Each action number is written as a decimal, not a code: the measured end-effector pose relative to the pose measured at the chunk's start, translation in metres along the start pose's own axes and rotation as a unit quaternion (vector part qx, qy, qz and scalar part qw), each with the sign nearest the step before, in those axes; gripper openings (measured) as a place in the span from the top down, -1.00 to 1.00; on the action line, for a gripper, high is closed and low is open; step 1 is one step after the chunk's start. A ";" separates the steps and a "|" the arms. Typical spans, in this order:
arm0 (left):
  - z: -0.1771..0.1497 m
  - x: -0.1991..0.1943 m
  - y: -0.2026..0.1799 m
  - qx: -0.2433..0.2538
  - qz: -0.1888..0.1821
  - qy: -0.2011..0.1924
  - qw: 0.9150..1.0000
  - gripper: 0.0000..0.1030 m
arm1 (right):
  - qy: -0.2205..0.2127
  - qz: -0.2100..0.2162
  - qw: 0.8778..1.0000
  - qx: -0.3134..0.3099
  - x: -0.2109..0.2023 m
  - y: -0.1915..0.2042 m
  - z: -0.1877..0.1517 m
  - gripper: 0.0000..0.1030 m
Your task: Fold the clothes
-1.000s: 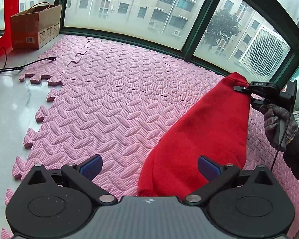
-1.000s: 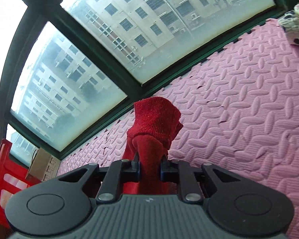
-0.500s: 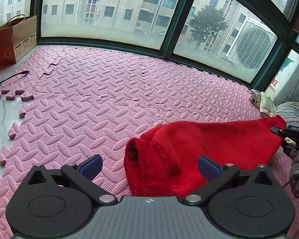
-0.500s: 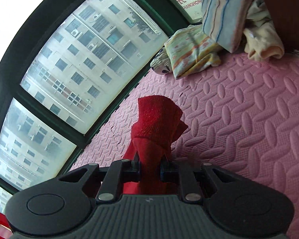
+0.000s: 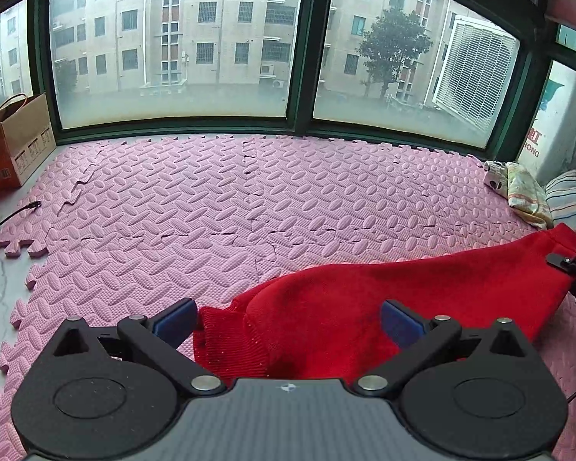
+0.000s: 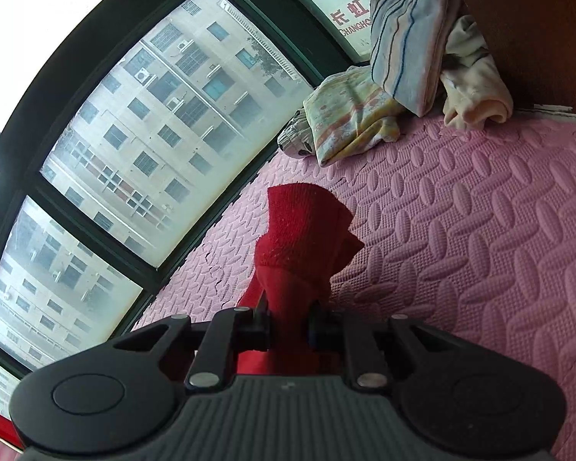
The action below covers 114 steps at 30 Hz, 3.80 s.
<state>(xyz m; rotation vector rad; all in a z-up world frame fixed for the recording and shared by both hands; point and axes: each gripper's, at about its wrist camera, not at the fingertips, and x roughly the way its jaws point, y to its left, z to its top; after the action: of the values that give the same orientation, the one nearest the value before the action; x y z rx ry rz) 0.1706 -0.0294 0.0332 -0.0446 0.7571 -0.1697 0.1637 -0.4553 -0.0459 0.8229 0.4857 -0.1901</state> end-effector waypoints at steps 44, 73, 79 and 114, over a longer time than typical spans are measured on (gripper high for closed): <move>0.007 0.107 -0.105 -0.171 -0.150 0.014 0.974 -0.19 | 0.006 0.048 0.999 -0.023 -0.004 0.012 0.008 0.71; -0.061 0.033 -0.121 -0.125 -0.217 0.052 0.967 -0.47 | 0.013 0.037 0.998 -0.044 -0.004 0.015 0.009 0.70; -0.062 0.025 -0.123 -0.095 -0.217 0.054 0.970 -0.49 | 0.011 0.037 0.998 -0.057 -0.008 0.021 0.010 0.70; -0.062 -0.010 0.089 -0.200 -0.029 0.010 0.979 -0.57 | 0.023 0.173 0.881 -0.440 -0.077 0.242 -0.127 0.70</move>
<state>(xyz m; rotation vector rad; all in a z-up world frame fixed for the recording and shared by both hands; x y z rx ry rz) 0.1330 0.0613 -0.0138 -0.4477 0.8012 -0.0718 0.1371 -0.2005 0.0771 0.0049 0.3998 0.3726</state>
